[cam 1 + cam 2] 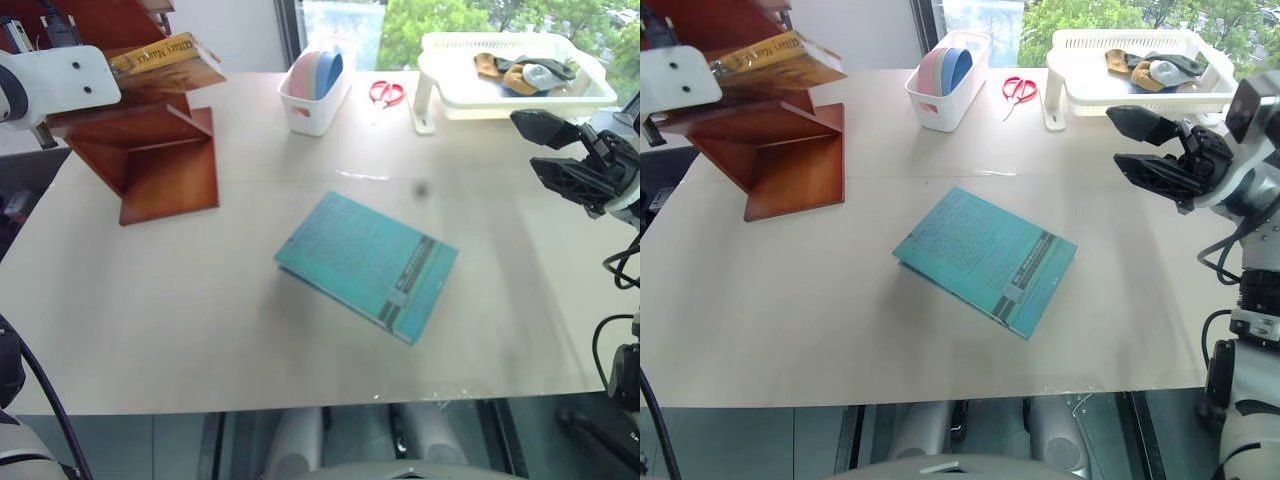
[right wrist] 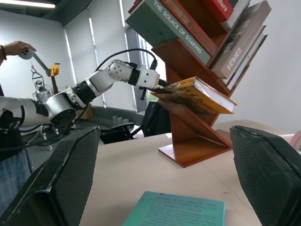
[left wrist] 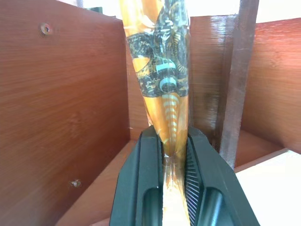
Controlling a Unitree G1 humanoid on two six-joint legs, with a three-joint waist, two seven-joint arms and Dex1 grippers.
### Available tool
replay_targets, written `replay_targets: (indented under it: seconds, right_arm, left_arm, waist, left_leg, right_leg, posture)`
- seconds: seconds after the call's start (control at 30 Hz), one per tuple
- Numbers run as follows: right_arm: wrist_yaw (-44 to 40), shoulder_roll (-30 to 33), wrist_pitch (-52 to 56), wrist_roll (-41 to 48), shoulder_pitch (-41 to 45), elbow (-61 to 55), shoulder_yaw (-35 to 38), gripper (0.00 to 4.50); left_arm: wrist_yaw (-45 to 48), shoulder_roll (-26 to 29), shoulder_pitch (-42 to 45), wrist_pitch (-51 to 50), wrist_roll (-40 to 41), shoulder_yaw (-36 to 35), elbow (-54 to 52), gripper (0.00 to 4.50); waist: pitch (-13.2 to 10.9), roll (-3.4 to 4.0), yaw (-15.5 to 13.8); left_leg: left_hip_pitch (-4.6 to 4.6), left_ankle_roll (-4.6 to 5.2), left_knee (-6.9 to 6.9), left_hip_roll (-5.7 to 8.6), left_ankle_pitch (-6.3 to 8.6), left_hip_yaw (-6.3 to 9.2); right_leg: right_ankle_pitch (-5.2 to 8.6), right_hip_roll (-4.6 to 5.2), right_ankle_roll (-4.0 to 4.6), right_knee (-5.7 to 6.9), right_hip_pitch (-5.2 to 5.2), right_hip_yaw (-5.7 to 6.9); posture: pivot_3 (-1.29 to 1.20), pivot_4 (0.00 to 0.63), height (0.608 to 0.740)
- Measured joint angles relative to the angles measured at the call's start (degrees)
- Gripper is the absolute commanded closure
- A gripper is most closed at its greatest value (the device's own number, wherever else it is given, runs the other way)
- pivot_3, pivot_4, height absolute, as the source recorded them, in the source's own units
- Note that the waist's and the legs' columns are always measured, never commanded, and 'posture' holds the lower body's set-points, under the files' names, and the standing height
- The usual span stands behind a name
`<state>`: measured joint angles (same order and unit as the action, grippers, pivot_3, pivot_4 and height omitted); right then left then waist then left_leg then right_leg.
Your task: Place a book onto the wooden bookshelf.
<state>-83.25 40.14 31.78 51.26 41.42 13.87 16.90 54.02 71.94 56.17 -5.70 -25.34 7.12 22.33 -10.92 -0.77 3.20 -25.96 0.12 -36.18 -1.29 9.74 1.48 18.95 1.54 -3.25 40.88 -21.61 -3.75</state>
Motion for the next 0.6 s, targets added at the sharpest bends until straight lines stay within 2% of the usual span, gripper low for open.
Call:
replay_targets:
  seconds: [0.13, 0.2, 0.23, 0.27, 0.3, 0.33, 0.6]
  right_arm:
    - [0.0, -0.1, -1.0, -0.6, 0.0, 0.3, 0.0, 0.00]
    - [0.0, -0.1, -1.1, -0.6, 0.0, 0.3, 0.0, 0.00]
    - [0.0, -0.1, -1.2, -0.6, 0.0, 0.3, 0.0, 0.00]
    - [0.0, -0.1, -1.2, -0.6, 0.0, 0.3, 0.0, 0.00]
    - [0.0, -0.1, -1.2, -0.6, 0.0, 0.3, 0.0, 0.00]
    - [0.0, -0.1, -1.2, -0.6, 0.0, 0.3, 0.0, 0.00]
    - [0.7, -0.1, -1.2, -0.6, 0.0, 0.1, 0.0, 0.00]
  left_arm:
    - [1.3, -0.1, -1.7, -5.8, 2.2, -2.4, -2.6, 4.38]
    - [1.6, -0.1, -1.7, -7.0, 2.7, -2.7, -3.1, 3.35]
    - [2.1, -0.1, -1.7, -7.5, 2.9, -2.8, -3.2, 3.10]
    - [2.8, -0.1, -1.8, -8.0, 3.1, -2.7, -3.4, 2.57]
    - [3.3, -0.1, -2.5, -8.8, 3.2, -2.6, -3.2, 2.22]
    - [3.2, -0.1, -2.6, -8.9, 3.2, -2.5, -3.0, 2.08]
    - [2.3, -0.1, -2.4, -7.6, 3.1, -2.5, -0.8, 2.08]
  waist:
    - [0.0, 0.00, 0.6]
    - [0.0, 0.00, 0.7]
    - [0.0, 0.00, 0.7]
    - [0.0, 0.00, 0.7]
    - [0.0, 0.00, 0.7]
    - [0.0, -0.01, 0.6]
    - [0.0, -0.01, 0.2]
  left_leg:
    - [0.00, 0.00, 0.00, 0.00, 0.00, 0.06]
    - [0.00, 0.00, -0.01, 0.00, 0.00, 0.06]
    - [0.00, 0.00, 0.00, 0.01, 0.00, 0.05]
    - [0.01, 0.00, 0.00, 0.01, 0.00, 0.05]
    - [0.00, 0.00, 0.00, 0.00, 0.00, 0.03]
    - [0.00, 0.00, -0.02, 0.00, 0.00, 0.04]
    - [-0.01, 0.00, -0.03, 0.01, 0.00, 0.02]
  right_leg:
    - [0.00, 0.01, 0.00, 0.01, 0.00, -0.02]
    - [0.00, 0.02, 0.00, 0.00, 0.00, -0.03]
    - [0.00, 0.02, 0.00, 0.00, 0.00, -0.03]
    - [0.00, 0.02, 0.00, 0.00, 0.01, -0.03]
    - [0.00, 0.00, 0.00, 0.01, 0.00, -0.02]
    - [0.00, -0.01, 0.00, 0.01, 0.00, 0.01]
    - [0.00, 0.01, 0.00, 0.01, 0.01, 0.01]
  posture:
    - [0.00, 0.150, 0.740]
    - [0.00, 0.150, 0.740]
    - [0.00, 0.150, 0.740]
    - [0.00, 0.150, 0.740]
    - [0.00, 0.150, 0.740]
    - [0.00, 0.150, 0.740]
    - [0.00, 0.150, 0.740]
